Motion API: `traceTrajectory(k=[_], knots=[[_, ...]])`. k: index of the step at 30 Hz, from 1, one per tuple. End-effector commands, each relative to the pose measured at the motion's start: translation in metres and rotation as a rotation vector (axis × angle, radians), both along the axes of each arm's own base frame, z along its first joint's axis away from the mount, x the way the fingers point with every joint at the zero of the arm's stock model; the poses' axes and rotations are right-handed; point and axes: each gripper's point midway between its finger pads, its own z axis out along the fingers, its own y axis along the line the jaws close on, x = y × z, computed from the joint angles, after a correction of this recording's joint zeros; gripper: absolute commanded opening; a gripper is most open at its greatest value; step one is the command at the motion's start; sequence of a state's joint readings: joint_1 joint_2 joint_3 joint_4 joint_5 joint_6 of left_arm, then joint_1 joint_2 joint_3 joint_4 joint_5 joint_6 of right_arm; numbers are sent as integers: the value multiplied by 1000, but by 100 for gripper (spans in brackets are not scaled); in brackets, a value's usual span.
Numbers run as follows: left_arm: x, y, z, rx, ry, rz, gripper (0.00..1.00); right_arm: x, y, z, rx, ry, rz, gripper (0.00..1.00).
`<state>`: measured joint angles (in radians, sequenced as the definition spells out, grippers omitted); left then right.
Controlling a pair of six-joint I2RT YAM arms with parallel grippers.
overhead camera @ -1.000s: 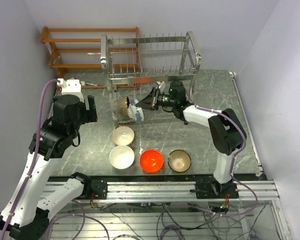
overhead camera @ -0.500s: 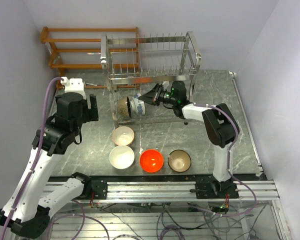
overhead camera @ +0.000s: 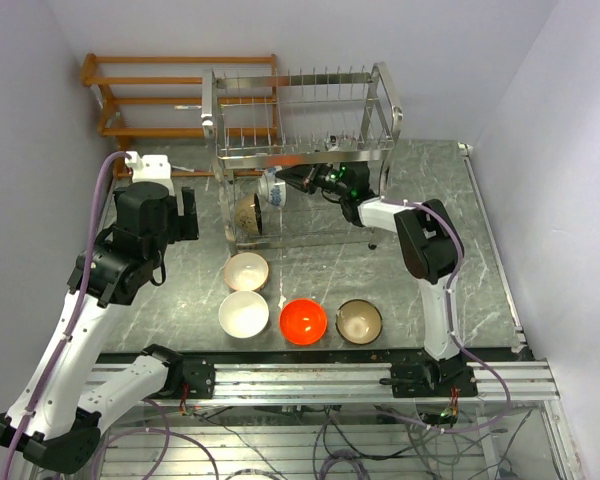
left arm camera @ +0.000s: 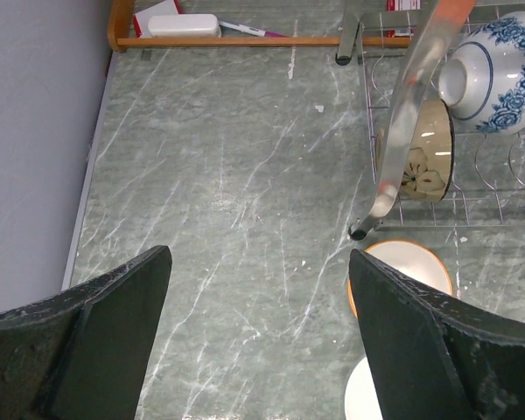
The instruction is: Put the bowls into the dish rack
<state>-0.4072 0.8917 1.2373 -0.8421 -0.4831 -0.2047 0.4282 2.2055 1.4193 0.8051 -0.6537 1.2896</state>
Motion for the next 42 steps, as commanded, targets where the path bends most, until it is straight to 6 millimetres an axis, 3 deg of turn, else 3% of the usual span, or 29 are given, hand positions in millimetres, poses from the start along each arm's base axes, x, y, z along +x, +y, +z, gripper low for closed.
traceTrajectory(k=[1, 10, 17, 28, 42], knots=[[4, 1, 15, -13, -51, 4, 93, 26, -8, 30, 95, -84, -58, 0], [8, -3, 14, -14, -45, -8, 93, 55, -3, 33, 168, -97, -109, 0], [8, -3, 13, -14, -42, -9, 93, 65, 3, 34, 229, -96, -102, 0], [8, -2, 10, -2, -35, -6, 93, 60, 26, 35, 250, -99, -37, 0], [6, 0, 6, 1, -30, -2, 93, 48, 27, -9, 197, 0, -50, 0]])
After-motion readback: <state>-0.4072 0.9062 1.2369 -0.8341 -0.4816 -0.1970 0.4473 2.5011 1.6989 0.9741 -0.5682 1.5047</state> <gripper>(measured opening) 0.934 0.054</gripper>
